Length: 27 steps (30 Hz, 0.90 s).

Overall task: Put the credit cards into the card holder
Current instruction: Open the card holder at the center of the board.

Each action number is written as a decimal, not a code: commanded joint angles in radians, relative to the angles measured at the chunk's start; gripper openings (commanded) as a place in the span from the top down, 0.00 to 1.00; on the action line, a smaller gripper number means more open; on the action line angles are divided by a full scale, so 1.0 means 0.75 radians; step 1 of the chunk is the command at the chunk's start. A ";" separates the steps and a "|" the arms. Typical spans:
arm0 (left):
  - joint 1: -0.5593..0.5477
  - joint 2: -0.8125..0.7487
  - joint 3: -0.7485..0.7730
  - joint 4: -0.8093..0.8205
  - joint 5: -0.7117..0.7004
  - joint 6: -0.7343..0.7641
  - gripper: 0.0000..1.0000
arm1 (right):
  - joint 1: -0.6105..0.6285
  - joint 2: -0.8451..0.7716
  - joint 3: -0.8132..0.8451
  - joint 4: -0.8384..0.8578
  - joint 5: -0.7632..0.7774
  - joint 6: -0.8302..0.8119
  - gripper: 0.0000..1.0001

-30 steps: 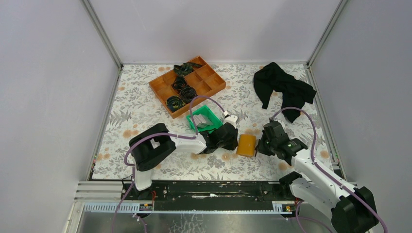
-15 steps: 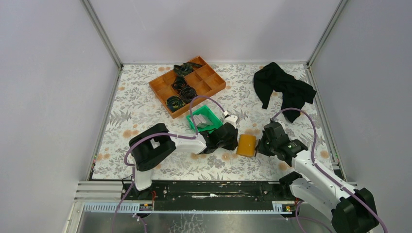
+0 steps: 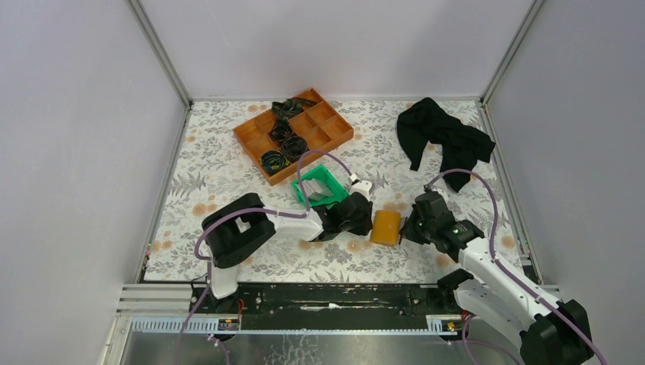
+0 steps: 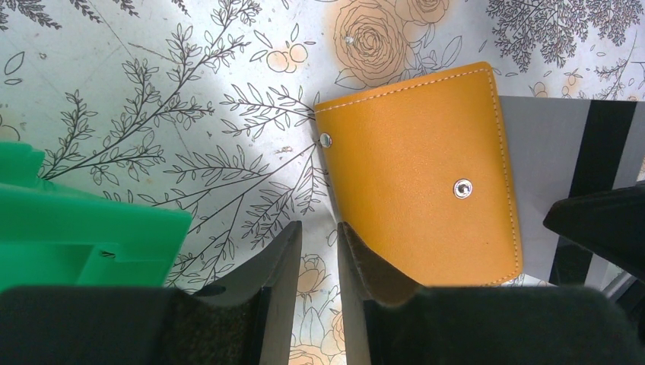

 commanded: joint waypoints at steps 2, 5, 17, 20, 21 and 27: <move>-0.013 0.105 -0.080 -0.219 0.047 0.022 0.68 | -0.010 -0.046 0.035 0.025 -0.023 0.016 1.00; -0.012 0.103 -0.080 -0.220 0.045 0.024 0.68 | -0.010 -0.057 0.028 0.043 -0.036 0.022 1.00; -0.012 0.097 -0.100 -0.207 0.048 0.022 0.68 | -0.011 -0.077 -0.056 0.127 -0.078 0.068 1.00; -0.013 0.096 -0.103 -0.208 0.049 0.024 0.68 | -0.010 -0.076 -0.073 0.142 -0.084 0.078 1.00; -0.012 0.096 -0.103 -0.207 0.049 0.024 0.68 | -0.010 -0.079 -0.079 0.146 -0.084 0.080 1.00; -0.013 0.097 -0.108 -0.206 0.053 0.027 0.68 | -0.009 -0.119 -0.091 0.172 -0.092 0.094 1.00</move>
